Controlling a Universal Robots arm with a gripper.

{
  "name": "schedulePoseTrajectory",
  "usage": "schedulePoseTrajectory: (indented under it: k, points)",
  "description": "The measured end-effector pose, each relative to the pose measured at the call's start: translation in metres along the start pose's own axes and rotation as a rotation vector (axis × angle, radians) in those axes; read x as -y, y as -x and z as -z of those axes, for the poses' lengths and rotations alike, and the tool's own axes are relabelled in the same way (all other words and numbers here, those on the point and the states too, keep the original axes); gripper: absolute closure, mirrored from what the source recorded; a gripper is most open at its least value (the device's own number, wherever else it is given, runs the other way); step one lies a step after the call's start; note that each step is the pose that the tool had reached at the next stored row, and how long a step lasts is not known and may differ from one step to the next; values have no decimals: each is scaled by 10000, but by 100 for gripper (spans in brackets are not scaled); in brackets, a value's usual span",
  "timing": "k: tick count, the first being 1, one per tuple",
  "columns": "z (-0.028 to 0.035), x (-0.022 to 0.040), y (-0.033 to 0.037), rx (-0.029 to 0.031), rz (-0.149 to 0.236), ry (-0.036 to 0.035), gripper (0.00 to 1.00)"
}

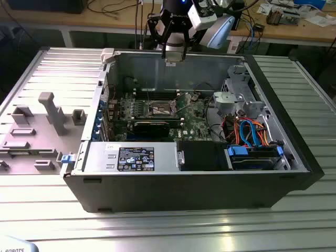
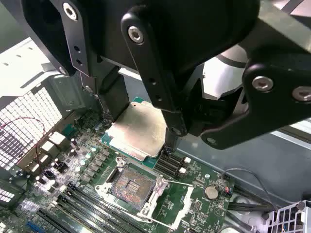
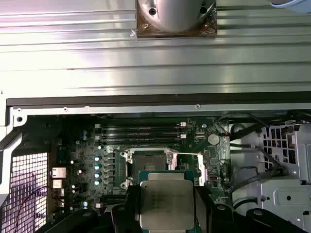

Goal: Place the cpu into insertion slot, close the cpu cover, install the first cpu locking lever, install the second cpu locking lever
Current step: 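Place the cpu into insertion slot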

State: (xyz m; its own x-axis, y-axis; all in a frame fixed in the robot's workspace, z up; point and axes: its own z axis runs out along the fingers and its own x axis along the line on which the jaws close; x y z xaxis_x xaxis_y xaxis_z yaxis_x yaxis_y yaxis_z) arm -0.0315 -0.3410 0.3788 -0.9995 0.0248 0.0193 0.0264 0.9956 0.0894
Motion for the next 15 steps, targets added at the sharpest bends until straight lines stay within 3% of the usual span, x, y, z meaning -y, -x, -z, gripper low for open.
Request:
schedulePoseTrajectory:
  k: [15]
  points:
    - [0,0,0,8,-98,2,46]
